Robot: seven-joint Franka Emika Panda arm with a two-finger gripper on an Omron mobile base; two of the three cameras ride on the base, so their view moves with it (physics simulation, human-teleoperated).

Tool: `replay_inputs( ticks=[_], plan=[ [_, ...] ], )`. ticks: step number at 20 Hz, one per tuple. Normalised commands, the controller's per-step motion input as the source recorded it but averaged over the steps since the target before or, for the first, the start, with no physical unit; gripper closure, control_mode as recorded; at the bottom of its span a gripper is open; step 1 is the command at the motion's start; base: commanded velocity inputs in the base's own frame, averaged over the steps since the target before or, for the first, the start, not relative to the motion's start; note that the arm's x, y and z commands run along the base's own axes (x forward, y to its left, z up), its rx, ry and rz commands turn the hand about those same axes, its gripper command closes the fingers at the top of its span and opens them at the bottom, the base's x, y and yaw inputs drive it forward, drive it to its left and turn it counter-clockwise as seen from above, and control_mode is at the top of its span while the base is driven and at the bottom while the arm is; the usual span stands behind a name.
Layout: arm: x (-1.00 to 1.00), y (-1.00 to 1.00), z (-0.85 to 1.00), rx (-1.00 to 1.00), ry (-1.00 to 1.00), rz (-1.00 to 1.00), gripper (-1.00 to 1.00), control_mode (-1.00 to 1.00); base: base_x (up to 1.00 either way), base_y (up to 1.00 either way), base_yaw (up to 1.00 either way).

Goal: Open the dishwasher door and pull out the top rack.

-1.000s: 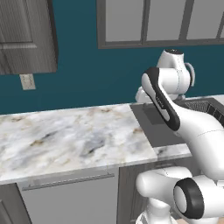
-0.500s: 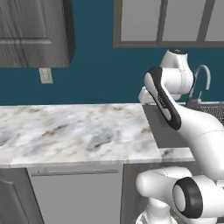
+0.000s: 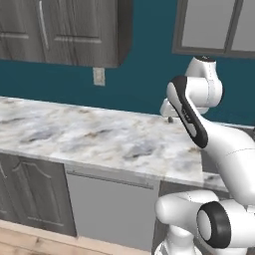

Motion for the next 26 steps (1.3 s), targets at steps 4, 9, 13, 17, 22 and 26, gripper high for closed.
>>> replay_inputs(
  ticks=[4,9,13,17,22,26],
  plan=[
    [0.0,0.0,0.0,0.0,0.0,0.0,-1.0,1.0,0.0,-0.43,0.51],
    [0.0,0.0,0.0,0.0,0.0,0.0,-1.0,1.0,0.0,-0.42,0.5],
    [0.0,0.0,0.0,0.0,0.0,0.0,-1.0,1.0,-0.03,-0.44,0.5],
    [0.0,0.0,0.0,0.0,0.0,0.0,-1.0,1.0,-0.04,-0.53,0.51],
    [0.0,0.0,0.0,0.0,0.0,0.0,-1.0,1.0,-0.02,-0.48,0.5],
    [0.0,0.0,0.0,0.0,0.0,0.0,-1.0,1.0,-0.14,-0.26,0.39]
  ],
)
